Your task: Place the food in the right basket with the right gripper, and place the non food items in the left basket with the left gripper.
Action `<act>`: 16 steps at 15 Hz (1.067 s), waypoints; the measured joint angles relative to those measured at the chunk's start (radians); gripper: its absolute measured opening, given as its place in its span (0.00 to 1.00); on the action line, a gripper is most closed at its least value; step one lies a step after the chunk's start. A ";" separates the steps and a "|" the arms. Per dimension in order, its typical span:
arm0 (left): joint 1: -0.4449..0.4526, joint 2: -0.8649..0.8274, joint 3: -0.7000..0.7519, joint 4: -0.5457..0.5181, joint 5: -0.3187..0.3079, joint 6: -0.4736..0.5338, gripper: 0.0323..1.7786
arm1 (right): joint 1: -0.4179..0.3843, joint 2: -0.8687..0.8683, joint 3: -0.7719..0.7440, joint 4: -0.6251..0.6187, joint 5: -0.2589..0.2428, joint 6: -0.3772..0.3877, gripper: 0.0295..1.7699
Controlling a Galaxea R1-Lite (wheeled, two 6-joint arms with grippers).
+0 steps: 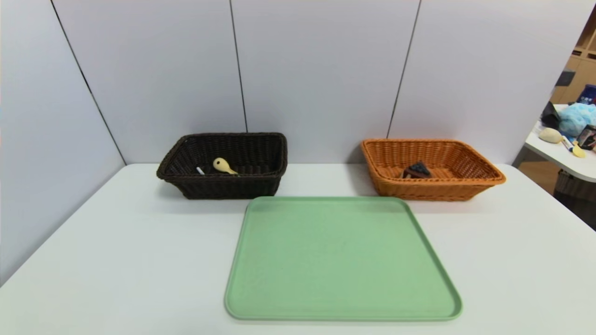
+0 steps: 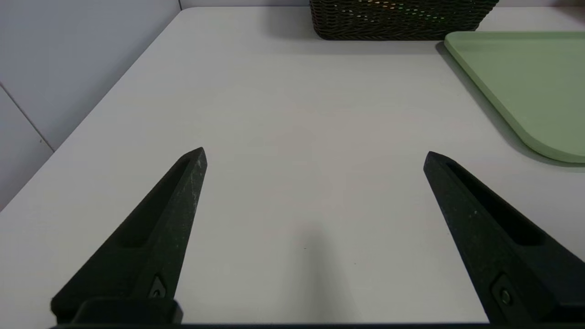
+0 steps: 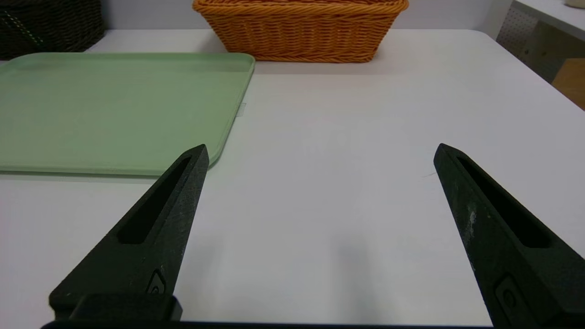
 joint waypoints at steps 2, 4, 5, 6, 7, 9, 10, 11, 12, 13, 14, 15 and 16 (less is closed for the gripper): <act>0.000 0.000 0.000 0.000 0.000 -0.007 0.95 | 0.000 0.000 0.000 0.000 -0.001 0.004 0.96; 0.000 0.000 0.000 0.000 0.001 -0.016 0.95 | 0.000 0.000 0.000 0.000 -0.001 0.004 0.96; 0.000 0.000 0.000 0.000 0.001 -0.019 0.95 | 0.000 0.000 0.000 0.000 -0.001 0.005 0.96; 0.000 0.000 0.000 0.000 0.002 -0.020 0.95 | 0.000 0.000 0.000 0.000 -0.001 0.004 0.96; 0.000 0.000 0.000 0.000 0.004 -0.021 0.95 | 0.000 0.000 0.000 0.000 -0.001 0.004 0.96; 0.000 0.000 0.000 0.000 0.005 -0.022 0.95 | 0.000 0.000 0.000 0.000 -0.001 0.004 0.96; 0.000 0.000 0.000 0.000 0.005 -0.022 0.95 | 0.000 0.000 0.000 0.000 -0.001 0.003 0.96; 0.000 0.000 0.000 0.000 0.005 -0.022 0.95 | 0.000 0.000 0.000 0.000 -0.001 0.000 0.96; 0.000 0.000 0.000 0.000 0.005 -0.022 0.95 | 0.000 0.000 0.000 0.000 -0.001 0.001 0.96; 0.000 0.000 0.000 0.000 0.005 -0.022 0.95 | 0.000 0.000 0.000 0.000 -0.003 0.004 0.96; 0.000 0.000 0.000 0.000 0.005 -0.022 0.95 | 0.000 0.000 0.000 0.000 -0.014 0.008 0.96; 0.000 0.000 0.000 0.000 0.005 -0.022 0.95 | 0.000 0.000 0.000 0.000 -0.020 0.007 0.96; 0.000 0.000 0.000 0.000 0.005 -0.021 0.95 | 0.000 0.000 0.000 0.001 -0.020 0.004 0.96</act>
